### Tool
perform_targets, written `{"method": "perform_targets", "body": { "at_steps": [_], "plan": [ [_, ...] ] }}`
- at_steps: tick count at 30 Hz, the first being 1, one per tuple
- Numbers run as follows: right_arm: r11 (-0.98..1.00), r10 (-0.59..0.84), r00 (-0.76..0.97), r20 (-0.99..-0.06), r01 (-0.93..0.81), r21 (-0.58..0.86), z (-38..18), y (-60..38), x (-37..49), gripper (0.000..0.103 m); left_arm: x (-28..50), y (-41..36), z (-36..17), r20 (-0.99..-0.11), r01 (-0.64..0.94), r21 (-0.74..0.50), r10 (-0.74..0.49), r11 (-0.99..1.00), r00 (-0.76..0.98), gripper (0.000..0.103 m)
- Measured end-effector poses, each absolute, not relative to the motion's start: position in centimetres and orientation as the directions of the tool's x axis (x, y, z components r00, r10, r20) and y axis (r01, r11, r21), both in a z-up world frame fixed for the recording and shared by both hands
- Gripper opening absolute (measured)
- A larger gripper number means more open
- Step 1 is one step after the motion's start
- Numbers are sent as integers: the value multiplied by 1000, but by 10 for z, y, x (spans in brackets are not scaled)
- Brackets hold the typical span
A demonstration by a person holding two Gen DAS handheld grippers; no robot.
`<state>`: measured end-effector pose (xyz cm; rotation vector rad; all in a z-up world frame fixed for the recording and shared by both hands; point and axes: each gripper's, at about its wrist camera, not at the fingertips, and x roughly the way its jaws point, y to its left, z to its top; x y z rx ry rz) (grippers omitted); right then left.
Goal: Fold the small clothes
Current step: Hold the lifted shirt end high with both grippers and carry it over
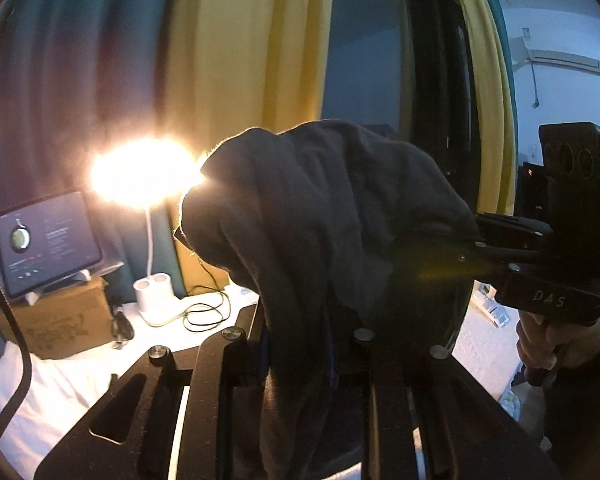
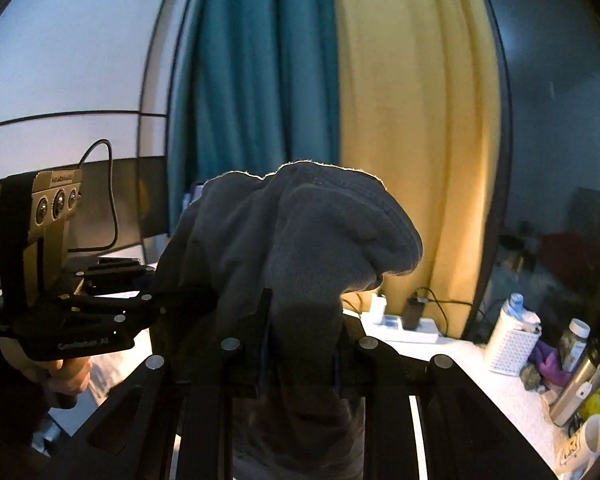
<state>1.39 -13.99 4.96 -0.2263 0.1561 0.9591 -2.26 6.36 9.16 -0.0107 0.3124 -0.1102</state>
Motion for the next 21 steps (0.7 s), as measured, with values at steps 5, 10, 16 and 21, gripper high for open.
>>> {"method": "perform_targets", "body": {
  "at_steps": [5,10,16,21],
  "plan": [
    [504,820,525,-227,-851,-147,53,-126,-14,23,-52,74,93,-290,66,-8,-65,998,955,19],
    [450,848,477,-228,-878,-162,53,-109,-39,23,-79,86,92,-287,12,12,-8,1000,958,19],
    [387,877,414,-244,-909,-153,46,-87,-55,23,-105,102,88,-301,-40,14,42,999,953,19],
    [372,878,394,-270,-919,-132,35,-71,-55,23,-107,113,78,-331,-58,-1,54,998,942,19]
  ]
}}
